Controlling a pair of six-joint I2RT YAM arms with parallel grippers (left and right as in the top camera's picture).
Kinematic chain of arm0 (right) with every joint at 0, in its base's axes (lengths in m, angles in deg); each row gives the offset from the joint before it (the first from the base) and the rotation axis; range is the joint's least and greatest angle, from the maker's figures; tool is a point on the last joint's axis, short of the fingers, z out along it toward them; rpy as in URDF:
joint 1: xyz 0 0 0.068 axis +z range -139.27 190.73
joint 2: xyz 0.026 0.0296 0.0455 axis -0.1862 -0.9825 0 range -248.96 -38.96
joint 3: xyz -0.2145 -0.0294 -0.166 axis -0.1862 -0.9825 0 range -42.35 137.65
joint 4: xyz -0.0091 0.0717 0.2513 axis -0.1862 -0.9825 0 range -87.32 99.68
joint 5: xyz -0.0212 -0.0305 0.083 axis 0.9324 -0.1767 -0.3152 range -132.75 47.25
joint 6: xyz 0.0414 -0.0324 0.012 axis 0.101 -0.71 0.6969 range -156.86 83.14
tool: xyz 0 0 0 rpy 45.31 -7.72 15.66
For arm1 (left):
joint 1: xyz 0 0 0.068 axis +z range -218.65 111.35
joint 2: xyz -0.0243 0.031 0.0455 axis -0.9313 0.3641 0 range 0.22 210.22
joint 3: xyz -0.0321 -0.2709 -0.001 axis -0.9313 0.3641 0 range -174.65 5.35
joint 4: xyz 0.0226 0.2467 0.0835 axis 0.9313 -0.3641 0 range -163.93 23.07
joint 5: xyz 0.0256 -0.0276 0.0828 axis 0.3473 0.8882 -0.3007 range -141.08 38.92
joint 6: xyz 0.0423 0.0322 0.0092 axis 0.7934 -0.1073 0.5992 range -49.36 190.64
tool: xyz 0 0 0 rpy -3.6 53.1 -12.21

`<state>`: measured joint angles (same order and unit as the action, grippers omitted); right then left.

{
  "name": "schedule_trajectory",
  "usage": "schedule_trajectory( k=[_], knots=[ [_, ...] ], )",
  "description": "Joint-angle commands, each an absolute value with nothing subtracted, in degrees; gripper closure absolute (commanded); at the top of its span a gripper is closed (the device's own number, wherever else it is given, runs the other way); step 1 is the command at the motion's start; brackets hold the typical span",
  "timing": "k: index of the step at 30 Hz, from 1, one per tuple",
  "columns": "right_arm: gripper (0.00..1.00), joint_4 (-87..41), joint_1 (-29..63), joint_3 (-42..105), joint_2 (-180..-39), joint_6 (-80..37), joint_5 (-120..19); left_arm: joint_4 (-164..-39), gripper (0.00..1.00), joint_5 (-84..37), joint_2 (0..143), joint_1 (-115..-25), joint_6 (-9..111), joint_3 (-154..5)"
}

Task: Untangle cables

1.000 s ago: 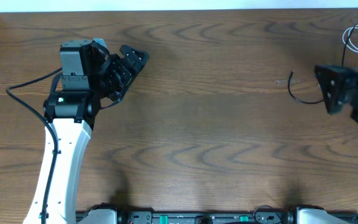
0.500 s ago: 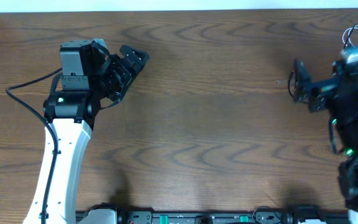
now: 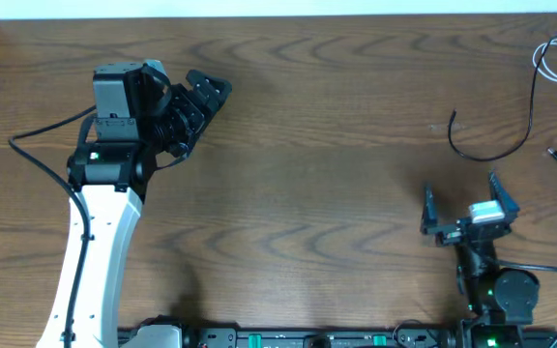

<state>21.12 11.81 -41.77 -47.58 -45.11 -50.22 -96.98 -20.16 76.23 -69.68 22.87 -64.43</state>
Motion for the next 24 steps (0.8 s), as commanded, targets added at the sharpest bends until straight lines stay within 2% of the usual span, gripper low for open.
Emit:
schedule_trajectory(
  k=[1,4,24],
  knots=[
    [0.01,15.2,12.6,-42.0,-43.4,-45.9,-47.5,-96.9,0.02,-20.7,75.8,-69.7,23.5,-64.3],
    [0.01,4.9,12.9,-42.0,-39.0,-45.6,-47.3,-96.9,0.02,-20.7,75.8,-69.7,23.5,-64.3],
    [0.01,5.6,13.0,-42.0,-39.3,-45.3,-46.7,-96.9,0.02,-20.7,75.8,-69.7,23.5,-64.3]
  ],
)
